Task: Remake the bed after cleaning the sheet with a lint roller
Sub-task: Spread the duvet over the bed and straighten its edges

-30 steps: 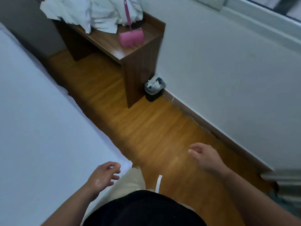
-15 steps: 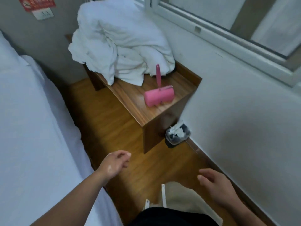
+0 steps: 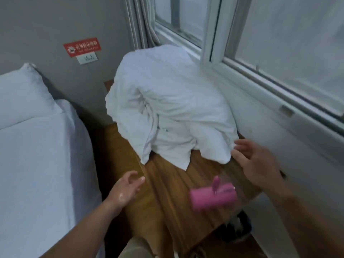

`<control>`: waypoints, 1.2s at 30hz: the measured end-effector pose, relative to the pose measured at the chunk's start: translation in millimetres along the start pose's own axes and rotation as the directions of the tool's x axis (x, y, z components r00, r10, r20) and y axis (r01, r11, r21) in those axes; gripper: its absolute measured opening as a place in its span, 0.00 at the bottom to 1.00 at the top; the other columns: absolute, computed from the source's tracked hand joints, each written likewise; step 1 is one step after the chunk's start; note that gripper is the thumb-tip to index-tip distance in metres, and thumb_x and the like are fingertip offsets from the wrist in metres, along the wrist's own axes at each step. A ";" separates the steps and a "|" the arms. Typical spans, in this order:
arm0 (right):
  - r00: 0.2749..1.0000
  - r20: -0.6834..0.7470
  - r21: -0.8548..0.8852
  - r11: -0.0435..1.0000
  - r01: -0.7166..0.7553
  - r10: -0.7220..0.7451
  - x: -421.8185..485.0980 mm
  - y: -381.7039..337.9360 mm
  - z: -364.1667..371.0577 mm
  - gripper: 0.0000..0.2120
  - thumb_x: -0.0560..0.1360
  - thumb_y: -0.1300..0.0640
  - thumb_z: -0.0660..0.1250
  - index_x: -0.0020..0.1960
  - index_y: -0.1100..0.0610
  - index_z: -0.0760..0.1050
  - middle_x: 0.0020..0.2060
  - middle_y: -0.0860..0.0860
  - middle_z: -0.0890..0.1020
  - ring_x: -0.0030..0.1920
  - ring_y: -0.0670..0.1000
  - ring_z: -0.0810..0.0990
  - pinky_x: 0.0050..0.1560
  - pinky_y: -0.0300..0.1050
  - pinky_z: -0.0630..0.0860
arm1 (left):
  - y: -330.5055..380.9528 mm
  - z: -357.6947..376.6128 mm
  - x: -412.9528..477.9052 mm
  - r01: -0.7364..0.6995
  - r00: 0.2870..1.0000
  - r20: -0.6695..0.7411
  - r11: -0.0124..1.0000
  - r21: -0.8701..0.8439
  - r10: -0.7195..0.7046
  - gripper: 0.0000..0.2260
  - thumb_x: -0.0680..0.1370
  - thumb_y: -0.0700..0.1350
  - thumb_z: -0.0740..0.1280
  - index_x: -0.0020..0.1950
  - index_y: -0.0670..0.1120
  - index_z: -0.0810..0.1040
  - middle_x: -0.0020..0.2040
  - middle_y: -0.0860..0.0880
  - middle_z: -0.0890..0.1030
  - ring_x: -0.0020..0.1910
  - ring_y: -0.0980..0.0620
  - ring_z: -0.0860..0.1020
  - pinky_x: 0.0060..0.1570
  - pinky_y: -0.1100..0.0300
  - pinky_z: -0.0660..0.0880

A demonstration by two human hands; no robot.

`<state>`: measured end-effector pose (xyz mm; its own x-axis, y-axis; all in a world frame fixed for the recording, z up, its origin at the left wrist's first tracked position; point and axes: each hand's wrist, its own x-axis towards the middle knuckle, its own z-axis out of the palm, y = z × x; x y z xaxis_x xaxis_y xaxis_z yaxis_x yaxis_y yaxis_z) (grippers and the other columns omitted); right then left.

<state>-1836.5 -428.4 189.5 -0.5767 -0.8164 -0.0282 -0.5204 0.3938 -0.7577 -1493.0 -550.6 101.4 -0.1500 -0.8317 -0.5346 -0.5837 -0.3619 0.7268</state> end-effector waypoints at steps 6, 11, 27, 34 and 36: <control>0.977 0.194 -0.261 0.956 0.137 -0.087 147.8 -76.9 57.9 0.35 0.72 0.42 0.73 0.75 0.44 0.63 0.71 0.50 0.70 0.66 0.50 0.72 0.64 0.44 0.68 | 105.2 -79.8 157.4 -0.133 0.959 -0.248 0.991 0.024 0.135 0.44 0.70 0.68 0.70 0.80 0.56 0.54 0.77 0.44 0.64 0.70 0.38 0.70 0.66 0.41 0.72; 0.985 0.133 -0.389 0.920 -0.052 0.112 243.2 -114.9 134.1 0.57 0.53 0.20 0.67 0.77 0.36 0.51 0.79 0.52 0.58 0.78 0.56 0.56 0.75 0.59 0.59 | 194.2 -119.8 251.5 -0.252 0.939 -0.265 0.963 -0.097 0.219 0.49 0.68 0.74 0.67 0.81 0.59 0.47 0.81 0.45 0.54 0.76 0.38 0.60 0.71 0.39 0.63; 0.976 -0.133 -0.569 0.793 -0.218 0.172 260.9 -133.7 188.6 0.48 0.62 0.16 0.52 0.75 0.39 0.61 0.74 0.49 0.68 0.72 0.54 0.67 0.70 0.56 0.67 | 150.3 -146.6 391.5 -0.008 0.977 -0.213 0.995 0.098 0.029 0.62 0.53 0.74 0.75 0.77 0.64 0.43 0.76 0.44 0.55 0.69 0.33 0.66 0.63 0.37 0.74; 0.884 0.046 -0.358 0.833 -0.421 0.466 339.9 -82.2 188.7 0.69 0.46 0.20 0.70 0.78 0.35 0.40 0.80 0.55 0.47 0.78 0.60 0.57 0.75 0.56 0.58 | 148.8 -134.7 413.7 0.156 0.981 -0.095 0.981 -0.115 -0.168 0.68 0.50 0.67 0.82 0.80 0.61 0.44 0.81 0.45 0.46 0.78 0.35 0.55 0.73 0.37 0.62; 0.895 0.102 -0.278 0.876 -0.393 0.434 344.8 -70.0 202.3 0.71 0.44 0.17 0.68 0.78 0.35 0.39 0.80 0.54 0.52 0.77 0.57 0.60 0.75 0.54 0.61 | 142.9 -130.6 420.1 0.147 0.985 -0.067 0.978 -0.146 -0.158 0.70 0.45 0.70 0.81 0.80 0.59 0.49 0.81 0.44 0.54 0.77 0.36 0.59 0.73 0.38 0.62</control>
<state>-1871.6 -822.9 100.9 -0.6780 -0.6029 -0.4205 -0.4042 0.7836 -0.4718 -1535.2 -1006.7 37.0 -0.0021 -0.7903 -0.6128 -0.4769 -0.5378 0.6952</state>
